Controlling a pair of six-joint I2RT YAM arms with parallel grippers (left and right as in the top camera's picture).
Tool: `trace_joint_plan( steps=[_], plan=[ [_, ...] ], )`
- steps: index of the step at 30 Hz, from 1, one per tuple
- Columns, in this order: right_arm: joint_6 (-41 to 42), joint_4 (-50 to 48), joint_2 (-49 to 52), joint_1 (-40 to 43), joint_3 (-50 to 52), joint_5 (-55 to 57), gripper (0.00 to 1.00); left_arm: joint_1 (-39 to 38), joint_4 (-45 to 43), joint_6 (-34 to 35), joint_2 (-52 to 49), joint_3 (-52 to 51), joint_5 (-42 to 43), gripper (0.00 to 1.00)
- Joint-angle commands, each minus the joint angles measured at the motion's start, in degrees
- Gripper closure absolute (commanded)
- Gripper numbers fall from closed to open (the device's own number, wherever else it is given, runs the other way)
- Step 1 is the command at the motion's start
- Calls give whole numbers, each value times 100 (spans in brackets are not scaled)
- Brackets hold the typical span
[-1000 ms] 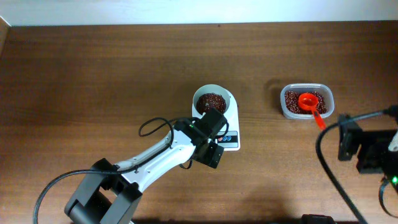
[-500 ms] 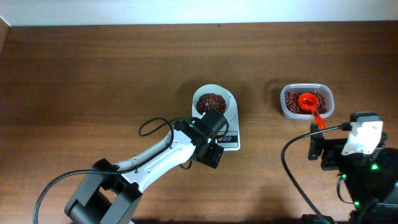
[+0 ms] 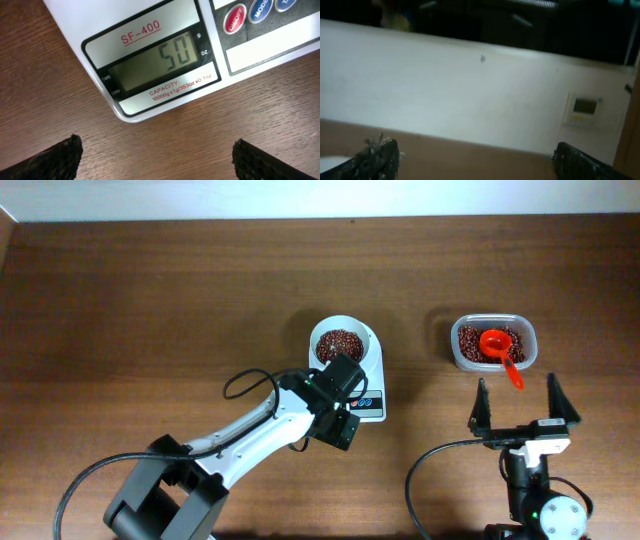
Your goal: Scoop item into bowl and weigh 50g on scale
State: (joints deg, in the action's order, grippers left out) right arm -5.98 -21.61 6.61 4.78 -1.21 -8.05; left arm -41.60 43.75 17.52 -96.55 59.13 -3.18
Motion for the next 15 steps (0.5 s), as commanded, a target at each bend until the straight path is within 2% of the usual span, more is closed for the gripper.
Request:
trace_joint_plan(
  steps=[1, 5, 15],
  plan=[
    [48, 839, -442, -26, 90, -52, 1, 13, 4, -68, -31, -17, 42, 1],
    [55, 2612, -643, -26, 90, -44, 1, 13, 2, -68, -31, -15, 42, 1],
    [48, 2531, -640, -26, 90, -33, 1, 13, 17, -68, -31, -17, 39, 1]
  ],
)
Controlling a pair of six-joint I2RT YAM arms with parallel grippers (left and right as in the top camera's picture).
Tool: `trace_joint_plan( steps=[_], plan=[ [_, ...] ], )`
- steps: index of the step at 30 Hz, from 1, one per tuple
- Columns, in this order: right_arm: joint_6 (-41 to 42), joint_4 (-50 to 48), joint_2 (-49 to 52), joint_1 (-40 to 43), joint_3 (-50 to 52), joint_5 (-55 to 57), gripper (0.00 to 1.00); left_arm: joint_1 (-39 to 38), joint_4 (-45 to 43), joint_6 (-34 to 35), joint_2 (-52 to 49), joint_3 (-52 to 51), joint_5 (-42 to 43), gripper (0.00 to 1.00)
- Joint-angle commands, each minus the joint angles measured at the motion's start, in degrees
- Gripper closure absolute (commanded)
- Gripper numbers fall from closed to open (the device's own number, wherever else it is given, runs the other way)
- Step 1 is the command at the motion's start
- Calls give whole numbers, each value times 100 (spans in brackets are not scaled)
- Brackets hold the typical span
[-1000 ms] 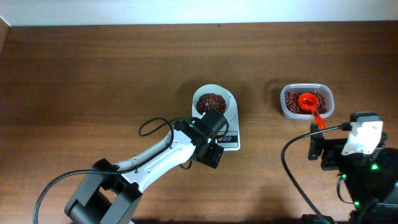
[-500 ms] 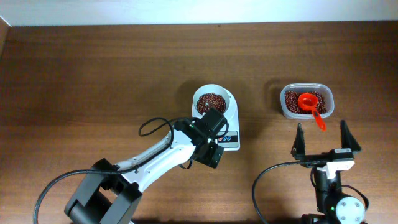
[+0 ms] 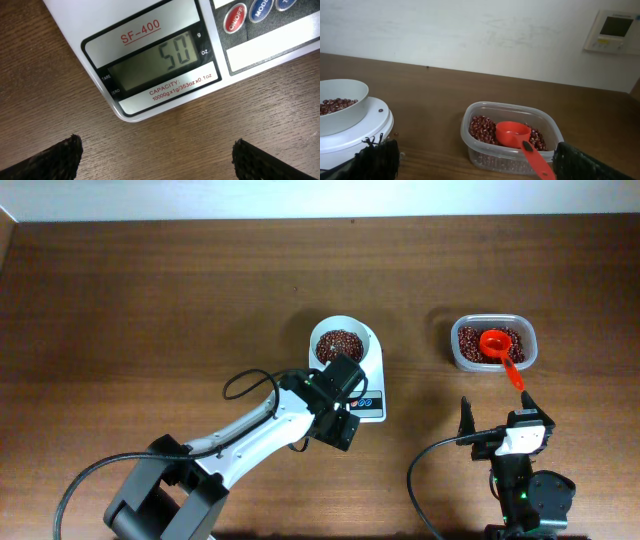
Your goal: Scoop item into bowl and weigh 50g on scale
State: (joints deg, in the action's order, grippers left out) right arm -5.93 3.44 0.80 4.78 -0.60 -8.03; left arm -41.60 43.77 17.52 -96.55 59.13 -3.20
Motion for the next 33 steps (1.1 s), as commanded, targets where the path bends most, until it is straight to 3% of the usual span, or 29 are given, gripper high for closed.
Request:
trace_joint_plan(
  steps=[1, 22, 27, 33],
  plan=[
    [44, 26, -59, -26, 28, -35, 1, 13, 22, -70, -31, -17, 42, 1],
    [44, 26, -59, -26, 28, -35, 1, 13, 323, -70, 15, -17, -162, 1],
    [44, 26, -59, -26, 28, -35, 1, 13, 345, -72, 940, -17, -732, 1],
    [44, 26, -59, -26, 28, -35, 1, 15, 348, -68, 3080, -17, -1012, 1]
  ],
)
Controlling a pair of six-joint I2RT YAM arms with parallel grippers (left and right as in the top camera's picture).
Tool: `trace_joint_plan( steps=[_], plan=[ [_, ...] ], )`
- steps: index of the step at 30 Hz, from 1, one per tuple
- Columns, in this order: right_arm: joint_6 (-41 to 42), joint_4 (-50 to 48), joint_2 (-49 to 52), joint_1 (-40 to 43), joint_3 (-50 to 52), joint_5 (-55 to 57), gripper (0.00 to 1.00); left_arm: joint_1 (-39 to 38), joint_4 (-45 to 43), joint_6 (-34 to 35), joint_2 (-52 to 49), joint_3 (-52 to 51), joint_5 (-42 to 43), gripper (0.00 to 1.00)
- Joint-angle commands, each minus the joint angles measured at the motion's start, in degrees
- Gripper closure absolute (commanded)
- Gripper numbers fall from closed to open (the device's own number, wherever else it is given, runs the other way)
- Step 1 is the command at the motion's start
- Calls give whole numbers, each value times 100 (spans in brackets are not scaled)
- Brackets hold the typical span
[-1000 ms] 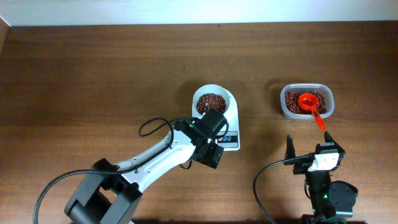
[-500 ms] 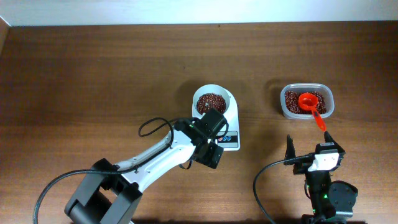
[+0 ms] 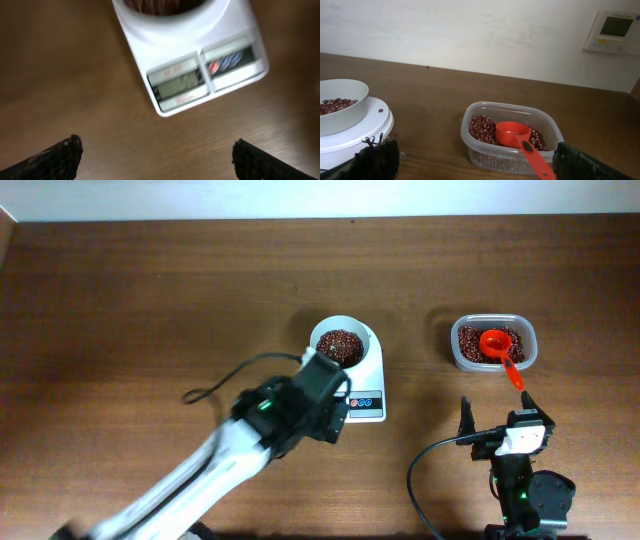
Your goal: Scoop item into bowl and weigh 50g on scale
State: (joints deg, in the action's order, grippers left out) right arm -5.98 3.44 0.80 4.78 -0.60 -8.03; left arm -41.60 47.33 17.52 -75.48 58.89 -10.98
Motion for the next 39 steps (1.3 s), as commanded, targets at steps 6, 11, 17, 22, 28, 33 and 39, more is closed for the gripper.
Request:
trace_joint_plan(
  steps=[6, 11, 17, 22, 28, 33, 39],
  plan=[
    [48, 26, -59, -26, 28, -35, 1, 170, 352, -68, 3224, 4, -249, 1],
    [48, 26, -59, -26, 28, -35, 1, 275, 551, -66, 4937, -315, -234, 1],
    [48, 26, -59, -26, 28, -35, 1, 619, 282, 284, 6566, -1589, 7, 1],
    [48, 26, -59, -26, 28, -35, 1, 632, -452, 389, 7392, -2673, 7, 1],
    [48, 26, -59, -26, 28, -35, 1, 643, -2371, 387, 7519, -3781, 4, 1],
    [48, 26, -59, -26, 28, -35, 1, 708, -4671, 389, 7519, -5259, 26, 1],
    [48, 26, -59, -26, 28, -35, 1, 892, -5191, 343, 7521, -5842, 85, 1]
  ],
)
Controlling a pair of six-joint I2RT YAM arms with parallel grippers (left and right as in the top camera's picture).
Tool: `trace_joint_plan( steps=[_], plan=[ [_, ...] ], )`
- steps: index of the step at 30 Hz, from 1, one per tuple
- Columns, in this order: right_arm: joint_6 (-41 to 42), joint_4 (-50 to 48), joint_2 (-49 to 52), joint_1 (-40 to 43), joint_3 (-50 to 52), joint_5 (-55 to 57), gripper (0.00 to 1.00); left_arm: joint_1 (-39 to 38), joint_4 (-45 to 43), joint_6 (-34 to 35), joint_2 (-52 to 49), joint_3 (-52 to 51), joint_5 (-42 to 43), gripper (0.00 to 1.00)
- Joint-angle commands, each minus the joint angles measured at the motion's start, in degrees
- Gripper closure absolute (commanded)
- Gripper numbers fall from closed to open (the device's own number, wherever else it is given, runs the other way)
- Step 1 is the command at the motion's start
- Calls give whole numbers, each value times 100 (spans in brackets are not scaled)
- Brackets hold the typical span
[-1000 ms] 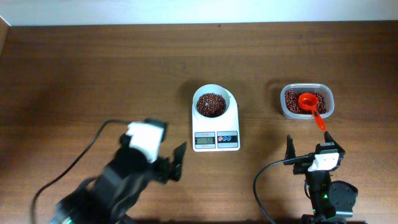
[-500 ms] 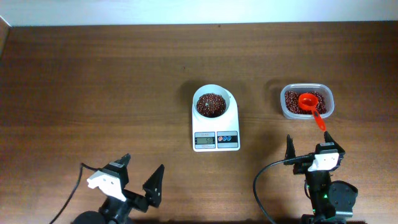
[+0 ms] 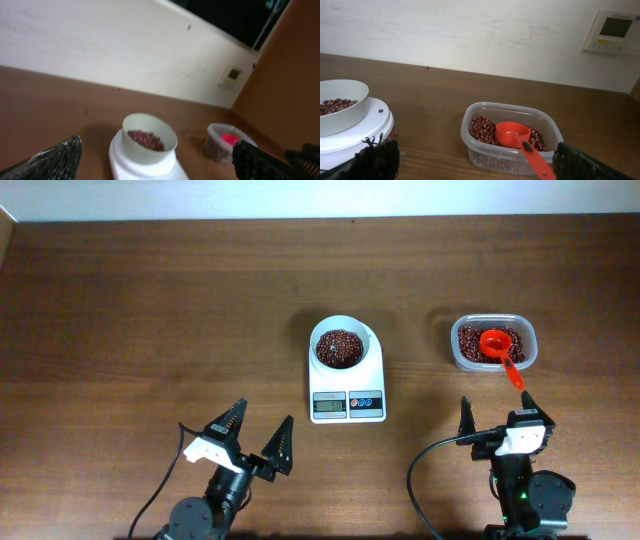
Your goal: Scoop item into bowl and weigh 50g on scale
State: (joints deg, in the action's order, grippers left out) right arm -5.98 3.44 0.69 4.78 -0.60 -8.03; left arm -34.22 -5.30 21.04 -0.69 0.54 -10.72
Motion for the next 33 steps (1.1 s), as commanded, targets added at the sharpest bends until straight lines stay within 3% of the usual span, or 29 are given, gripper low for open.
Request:
trace_joint_plan(
  steps=[1, 4, 8, 13, 18, 33],
  plan=[
    [48, 26, -48, -26, 28, -35, 1, 260, 225, -9, 42, -7, 74, 1],
    [48, 26, -48, -26, 28, -35, 1, 881, 960, -59, 42, -7, 192, 1],
    [48, 26, -48, -26, 28, -35, 1, 1843, 949, -855, 39, -7, 444, 1],
    [48, 26, -48, -26, 28, -35, 1, 2400, 992, -1961, 39, -4, 693, 1],
    [48, 26, -48, -26, 28, -35, 1, 2830, 992, -1985, 39, -2, 710, 1],
    [48, 26, -48, -26, 28, -35, 1, 2837, 990, -1982, 39, 0, 691, 1]
  ],
)
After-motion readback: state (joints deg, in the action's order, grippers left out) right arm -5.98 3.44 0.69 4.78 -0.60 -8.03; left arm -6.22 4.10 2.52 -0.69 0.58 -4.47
